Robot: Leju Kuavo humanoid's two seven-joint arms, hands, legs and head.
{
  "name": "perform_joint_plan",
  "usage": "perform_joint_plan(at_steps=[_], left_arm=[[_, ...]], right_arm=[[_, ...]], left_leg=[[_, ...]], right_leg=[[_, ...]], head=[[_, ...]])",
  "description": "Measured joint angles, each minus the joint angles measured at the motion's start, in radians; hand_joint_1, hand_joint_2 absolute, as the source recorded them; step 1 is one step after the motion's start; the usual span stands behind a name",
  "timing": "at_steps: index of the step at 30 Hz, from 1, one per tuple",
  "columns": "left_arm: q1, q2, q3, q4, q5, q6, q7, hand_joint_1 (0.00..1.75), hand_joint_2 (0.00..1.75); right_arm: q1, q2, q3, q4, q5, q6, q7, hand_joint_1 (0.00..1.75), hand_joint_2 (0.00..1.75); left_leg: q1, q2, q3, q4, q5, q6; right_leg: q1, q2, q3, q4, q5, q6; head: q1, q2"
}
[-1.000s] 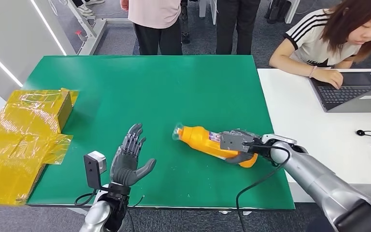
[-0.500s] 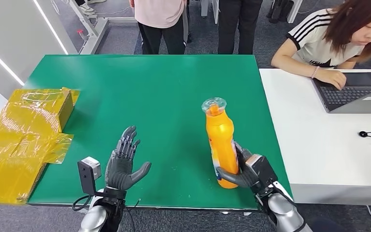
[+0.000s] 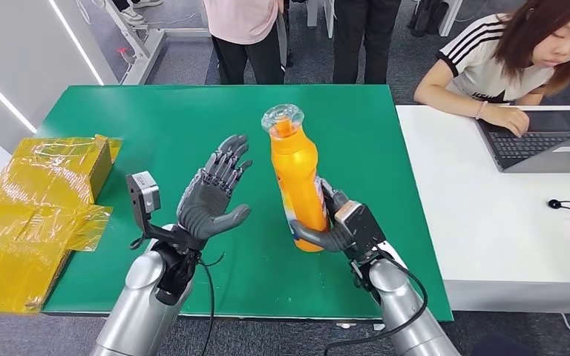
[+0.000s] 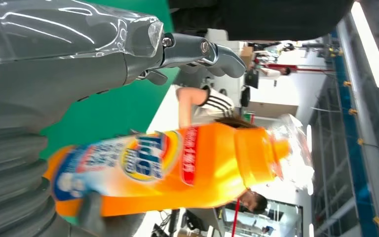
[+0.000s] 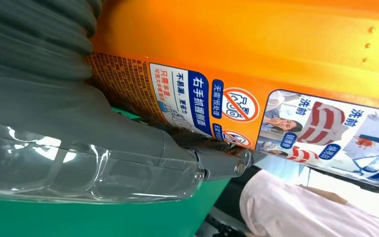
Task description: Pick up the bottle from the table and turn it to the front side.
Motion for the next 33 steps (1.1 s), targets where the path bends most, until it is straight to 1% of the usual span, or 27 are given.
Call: perform_joint_plan(at_steps=[5,8,11,16,21,25,30,33], left_arm=[[-0.051,0.000,-0.013,0.013,0.014,-0.021,0.014,0.00,1.75],[-0.108,0.000,-0.024,0.020,0.025,-0.027,0.043,0.00,1.75],[-0.146,0.003,-0.025,0.027,0.019,-0.017,0.061,0.00,1.75],[-0.175,0.015,-0.025,0.059,-0.040,0.027,0.055,0.00,1.75],[-0.201,0.020,-0.026,0.118,-0.063,0.026,0.047,0.00,1.75],[-0.233,0.020,-0.041,0.166,-0.068,0.005,0.051,1.75,1.75],[-0.258,0.023,-0.065,0.200,-0.052,-0.020,0.058,1.75,1.75],[-0.274,0.027,-0.077,0.212,0.008,-0.071,0.087,1.75,1.75]], right_arm=[[-0.049,0.027,0.051,0.050,0.031,0.007,0.011,1.75,1.75],[-0.099,0.062,0.107,0.092,0.072,0.007,0.032,1.75,1.75],[-0.144,0.087,0.164,0.134,0.099,-0.008,0.042,1.75,1.75],[-0.177,0.100,0.237,0.183,0.105,-0.024,0.044,1.75,1.75],[-0.193,0.102,0.256,0.218,0.095,-0.040,0.053,1.75,1.75],[-0.194,0.098,0.256,0.233,0.083,-0.049,0.055,1.75,1.75],[-0.187,0.083,0.256,0.236,0.077,-0.059,0.067,1.75,1.75],[-0.173,0.070,0.259,0.229,0.073,-0.067,0.077,1.75,1.75]], left_leg=[[0.000,0.001,-0.002,0.000,0.000,0.000],[0.000,0.002,-0.002,0.000,0.000,0.000],[0.000,0.002,-0.002,0.000,0.000,0.000],[0.000,0.002,-0.002,0.000,0.000,0.000],[0.000,0.002,-0.002,0.000,0.000,0.000],[0.000,0.002,-0.002,0.000,0.000,0.000],[0.000,0.002,-0.002,0.001,0.000,0.000],[0.000,0.002,-0.002,0.001,0.000,0.000]], right_leg=[[0.000,0.002,-0.002,0.000,0.000,0.000],[0.000,0.003,-0.003,0.000,0.000,0.000],[0.000,0.002,-0.003,0.000,0.000,0.000],[0.000,0.003,-0.003,0.001,0.000,0.000],[0.000,0.002,-0.003,0.000,0.000,0.000],[0.000,0.003,-0.003,0.000,0.000,0.000],[0.000,0.003,-0.003,0.000,0.000,0.000],[0.000,0.003,-0.003,0.000,0.000,0.000]], head=[[0.000,0.000],[0.000,0.000],[0.000,0.000],[0.000,0.000],[0.000,0.000],[0.000,0.000],[0.000,0.000],[0.000,0.000]])
